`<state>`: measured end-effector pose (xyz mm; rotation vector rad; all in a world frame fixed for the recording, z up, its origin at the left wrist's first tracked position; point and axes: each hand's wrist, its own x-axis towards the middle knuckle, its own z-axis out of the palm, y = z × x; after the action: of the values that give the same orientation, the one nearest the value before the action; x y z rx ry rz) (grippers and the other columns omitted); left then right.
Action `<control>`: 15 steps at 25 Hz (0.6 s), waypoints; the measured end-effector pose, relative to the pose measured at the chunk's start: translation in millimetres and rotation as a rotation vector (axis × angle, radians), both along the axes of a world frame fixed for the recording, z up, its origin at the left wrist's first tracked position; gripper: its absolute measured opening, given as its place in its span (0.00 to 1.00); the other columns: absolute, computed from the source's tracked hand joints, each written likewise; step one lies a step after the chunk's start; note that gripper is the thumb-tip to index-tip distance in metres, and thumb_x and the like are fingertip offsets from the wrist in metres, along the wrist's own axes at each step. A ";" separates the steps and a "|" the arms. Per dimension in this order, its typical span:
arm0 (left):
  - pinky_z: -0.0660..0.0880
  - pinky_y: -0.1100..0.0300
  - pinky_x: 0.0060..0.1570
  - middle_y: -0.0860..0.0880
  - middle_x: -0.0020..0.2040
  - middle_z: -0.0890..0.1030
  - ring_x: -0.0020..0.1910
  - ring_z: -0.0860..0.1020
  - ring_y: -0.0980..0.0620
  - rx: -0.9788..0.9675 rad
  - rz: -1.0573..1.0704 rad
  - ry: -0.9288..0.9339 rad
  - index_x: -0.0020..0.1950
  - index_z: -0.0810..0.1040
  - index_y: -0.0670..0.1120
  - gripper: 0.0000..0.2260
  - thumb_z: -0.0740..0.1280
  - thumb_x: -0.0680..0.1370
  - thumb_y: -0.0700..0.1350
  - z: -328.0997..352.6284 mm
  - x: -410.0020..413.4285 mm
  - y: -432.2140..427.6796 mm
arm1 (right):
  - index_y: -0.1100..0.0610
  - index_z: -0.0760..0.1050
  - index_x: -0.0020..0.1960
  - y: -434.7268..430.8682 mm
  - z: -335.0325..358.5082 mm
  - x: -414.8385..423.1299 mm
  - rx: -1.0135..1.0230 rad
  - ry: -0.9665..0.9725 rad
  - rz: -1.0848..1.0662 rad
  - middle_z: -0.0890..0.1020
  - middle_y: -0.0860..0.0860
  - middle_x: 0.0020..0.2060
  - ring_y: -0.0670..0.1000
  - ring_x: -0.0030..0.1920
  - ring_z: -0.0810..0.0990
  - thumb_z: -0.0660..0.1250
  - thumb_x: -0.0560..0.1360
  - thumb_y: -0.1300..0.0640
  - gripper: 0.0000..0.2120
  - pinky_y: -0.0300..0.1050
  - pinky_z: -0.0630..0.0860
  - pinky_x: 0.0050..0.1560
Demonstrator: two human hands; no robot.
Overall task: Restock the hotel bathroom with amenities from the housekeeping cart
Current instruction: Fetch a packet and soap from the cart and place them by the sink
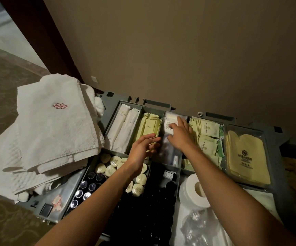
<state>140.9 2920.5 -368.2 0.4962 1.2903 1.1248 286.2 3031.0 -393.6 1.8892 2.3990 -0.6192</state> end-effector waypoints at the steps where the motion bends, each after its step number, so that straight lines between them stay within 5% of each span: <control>1: 0.73 0.52 0.59 0.41 0.55 0.80 0.56 0.79 0.45 -0.008 0.006 0.008 0.62 0.78 0.45 0.10 0.65 0.81 0.41 -0.2 0.1 2.6 | 0.51 0.69 0.73 3.4 -0.4 -0.3 0.016 -0.028 0.001 0.54 0.55 0.81 0.58 0.80 0.51 0.66 0.78 0.56 0.24 0.57 0.52 0.77; 6: 0.73 0.51 0.61 0.41 0.56 0.81 0.57 0.79 0.45 -0.018 0.010 0.018 0.62 0.79 0.45 0.11 0.63 0.81 0.42 -3.9 2.5 6.9 | 0.52 0.73 0.70 5.4 -1.1 0.6 0.182 0.031 -0.046 0.69 0.54 0.73 0.57 0.72 0.66 0.69 0.77 0.61 0.22 0.55 0.65 0.72; 10: 0.73 0.50 0.63 0.42 0.58 0.84 0.58 0.80 0.43 -0.028 0.007 0.005 0.64 0.78 0.45 0.12 0.61 0.83 0.43 -8.7 3.8 8.2 | 0.53 0.72 0.70 0.6 3.0 -2.0 0.248 0.094 -0.158 0.82 0.55 0.58 0.57 0.60 0.77 0.68 0.77 0.63 0.22 0.49 0.72 0.57; 15: 0.74 0.47 0.63 0.43 0.59 0.85 0.55 0.82 0.44 -0.055 0.030 -0.052 0.61 0.79 0.45 0.12 0.62 0.83 0.49 -6.0 -2.4 9.3 | 0.51 0.80 0.57 -24.1 21.2 -0.9 0.295 0.330 -0.092 0.84 0.48 0.53 0.51 0.56 0.78 0.69 0.78 0.60 0.10 0.47 0.68 0.59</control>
<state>138.5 2929.8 -374.2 0.4054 1.2832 1.1172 285.3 3006.9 -372.5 2.1730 2.7506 -0.6590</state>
